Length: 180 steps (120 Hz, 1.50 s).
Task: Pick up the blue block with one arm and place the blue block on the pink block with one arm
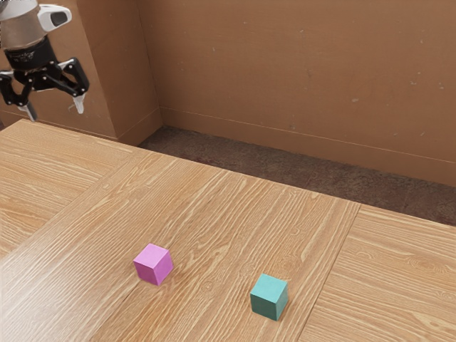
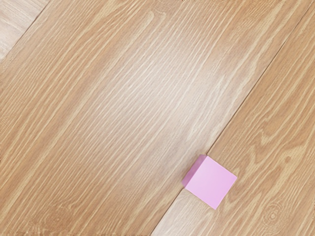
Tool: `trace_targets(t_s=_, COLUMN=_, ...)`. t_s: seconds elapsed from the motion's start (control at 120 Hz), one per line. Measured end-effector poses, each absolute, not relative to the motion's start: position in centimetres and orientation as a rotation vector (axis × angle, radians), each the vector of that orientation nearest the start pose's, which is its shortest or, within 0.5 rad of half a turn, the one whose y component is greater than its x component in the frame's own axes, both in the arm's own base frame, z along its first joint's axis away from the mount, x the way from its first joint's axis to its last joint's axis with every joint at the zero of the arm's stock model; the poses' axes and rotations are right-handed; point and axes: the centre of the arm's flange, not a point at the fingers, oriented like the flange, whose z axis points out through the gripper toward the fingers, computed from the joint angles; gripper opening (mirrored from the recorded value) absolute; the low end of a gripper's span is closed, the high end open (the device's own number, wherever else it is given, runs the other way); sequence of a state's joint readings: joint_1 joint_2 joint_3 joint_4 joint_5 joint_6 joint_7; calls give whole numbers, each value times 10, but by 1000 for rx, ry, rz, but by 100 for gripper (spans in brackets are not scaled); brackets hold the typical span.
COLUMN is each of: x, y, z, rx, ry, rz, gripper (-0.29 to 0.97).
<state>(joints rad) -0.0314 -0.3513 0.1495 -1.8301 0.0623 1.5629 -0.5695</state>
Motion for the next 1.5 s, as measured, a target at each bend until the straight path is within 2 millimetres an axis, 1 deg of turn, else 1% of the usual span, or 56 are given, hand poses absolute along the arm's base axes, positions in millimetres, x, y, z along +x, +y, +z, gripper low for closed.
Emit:
trace_targets(t_s=0.075, x=436, y=73, z=672, rx=-2898, ry=-1223, rz=-129, gripper=68)
trace_targets(t_s=0.142, x=437, y=69, z=674, rx=-2848, ry=-1343, rz=-146, gripper=68)
trace_targets(t_s=0.175, x=438, y=66, z=665, rx=-2824, ry=-1394, rz=-122, gripper=68)
trace_targets(t_s=0.208, x=439, y=58, z=654, rx=-2806, ry=-1425, rz=-81, gripper=68)
trace_targets(t_s=0.275, x=440, y=10, z=641, rx=-2819, ry=-1374, rz=-6, gripper=68)
trace_targets(t_s=0.367, x=458, y=-52, z=586, rx=-2829, ry=-1271, rz=148, gripper=68)
trace_targets(t_s=0.417, x=462, y=-70, z=568, rx=-2837, ry=-1250, rz=196, gripper=68)
trace_targets(t_s=0.475, x=465, y=-82, z=558, rx=-2869, ry=-1185, rz=217, gripper=68)
trace_targets(t_s=0.542, x=474, y=-103, z=526, rx=-2883, ry=-1085, rz=263, gripper=68)
trace_targets(t_s=0.617, x=478, y=-128, z=505, rx=-2926, ry=-986, rz=264, gripper=68)
trace_targets(t_s=0.675, x=477, y=-156, z=493, rx=-2961, ry=-880, rz=247, gripper=68)
trace_targets(t_s=0.733, x=478, y=-195, z=468, rx=-3000, ry=-738, rz=243, gripper=68)
trace_targets(t_s=0.783, x=478, y=-225, z=447, rx=-3027, ry=-631, rz=246, gripper=68)
trace_targets(t_s=0.842, x=478, y=-254, z=422, rx=-3057, ry=-526, rz=259, gripper=68)
trace_targets(t_s=0.892, x=476, y=-273, z=408, rx=-3087, ry=-456, rz=259, gripper=68)
trace_targets(t_s=0.917, x=478, y=-276, z=403, rx=-3100, ry=-440, rz=254, gripper=68)
trace_targets(t_s=0.942, x=482, y=-275, z=399, rx=-3113, ry=-438, rz=245, gripper=68)
trace_targets(t_s=1.042, x=511, y=-244, z=387, rx=-3156, ry=-498, rz=200, gripper=68)
trace_targets(t_s=1.092, x=518, y=-238, z=381, rx=-3173, ry=-492, rz=183, gripper=68)
trace_targets(t_s=1.142, x=519, y=-244, z=377, rx=-3192, ry=-448, rz=165, gripper=68)
trace_targets(t_s=1.208, x=522, y=-253, z=365, rx=-3209, ry=-375, rz=161, gripper=68)
trace_targets(t_s=1.275, x=531, y=-257, z=351, rx=-3224, ry=-309, rz=154, gripper=68)
trace_targets(t_s=1.375, x=551, y=-263, z=333, rx=-3244, ry=-212, rz=138, gripper=68)
trace_targets(t_s=1.5, x=557, y=-269, z=312, rx=-3262, ry=-116, rz=157, gripper=68)
